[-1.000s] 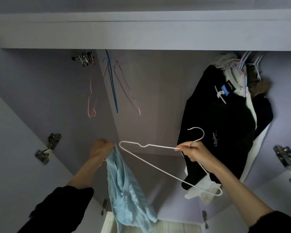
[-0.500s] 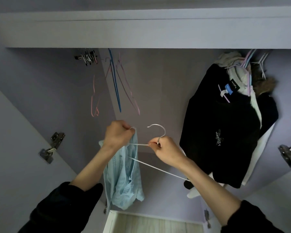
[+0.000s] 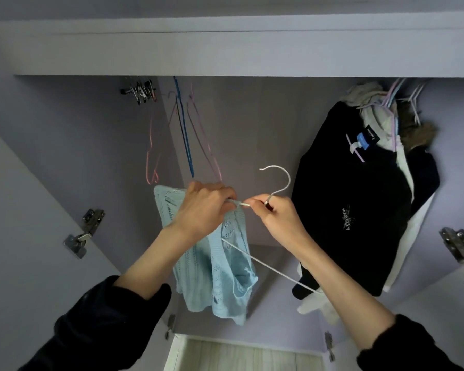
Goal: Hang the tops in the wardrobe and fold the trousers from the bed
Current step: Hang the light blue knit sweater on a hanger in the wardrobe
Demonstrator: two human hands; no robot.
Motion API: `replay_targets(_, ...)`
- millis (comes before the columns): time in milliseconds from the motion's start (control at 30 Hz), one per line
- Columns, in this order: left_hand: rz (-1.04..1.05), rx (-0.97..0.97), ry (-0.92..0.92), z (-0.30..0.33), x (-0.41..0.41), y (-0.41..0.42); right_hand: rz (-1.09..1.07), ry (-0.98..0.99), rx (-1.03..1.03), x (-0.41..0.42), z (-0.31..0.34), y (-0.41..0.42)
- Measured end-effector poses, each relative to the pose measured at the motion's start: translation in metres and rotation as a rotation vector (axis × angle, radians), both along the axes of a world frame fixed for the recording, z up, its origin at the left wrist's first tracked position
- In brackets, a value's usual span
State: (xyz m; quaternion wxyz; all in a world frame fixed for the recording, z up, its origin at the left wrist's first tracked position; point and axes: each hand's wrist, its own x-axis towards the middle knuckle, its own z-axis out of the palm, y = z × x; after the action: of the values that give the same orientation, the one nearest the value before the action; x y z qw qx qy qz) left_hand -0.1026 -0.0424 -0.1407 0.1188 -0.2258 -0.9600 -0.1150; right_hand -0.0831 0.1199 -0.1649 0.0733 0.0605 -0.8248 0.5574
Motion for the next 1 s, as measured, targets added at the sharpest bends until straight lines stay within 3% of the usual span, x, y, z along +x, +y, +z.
replay_targets(67,0.001,0.093,-0.042,-0.001,-0.002,0.001,-0.046,0.076,0.031,0.001,0.006,0.003)
replay_targets(167,0.094,0.247,-0.058,0.001,-0.005,-0.003,-0.252,0.473,0.17,0.01,0.01,0.009)
replay_targets(233,0.098,0.304,-0.014,0.004,-0.006,-0.006,-0.236,0.639,0.278,0.019,0.0,0.012)
replay_targets(267,0.085,0.322,0.019,0.006,-0.005,-0.007,-0.13,0.57,0.337,0.023,-0.01,0.014)
replay_targets(400,0.007,0.397,0.167,0.021,-0.001,-0.005,0.285,-0.231,0.762,0.026,-0.068,0.018)
replay_targets(467,-0.012,0.407,0.211,0.027,0.001,-0.007,0.39,-0.375,0.945,0.022,-0.093,0.019)
replay_targets(667,0.14,0.449,0.206,0.021,0.0,-0.04,0.18,-0.348,1.174,0.001,-0.113,0.058)
replay_targets(800,0.216,0.424,0.156,0.005,0.0,-0.056,0.197,-0.416,1.258,-0.012,-0.102,0.088)
replay_targets(1000,0.218,0.291,0.184,-0.01,0.002,-0.066,0.024,-0.315,1.043,-0.027,-0.077,0.102)
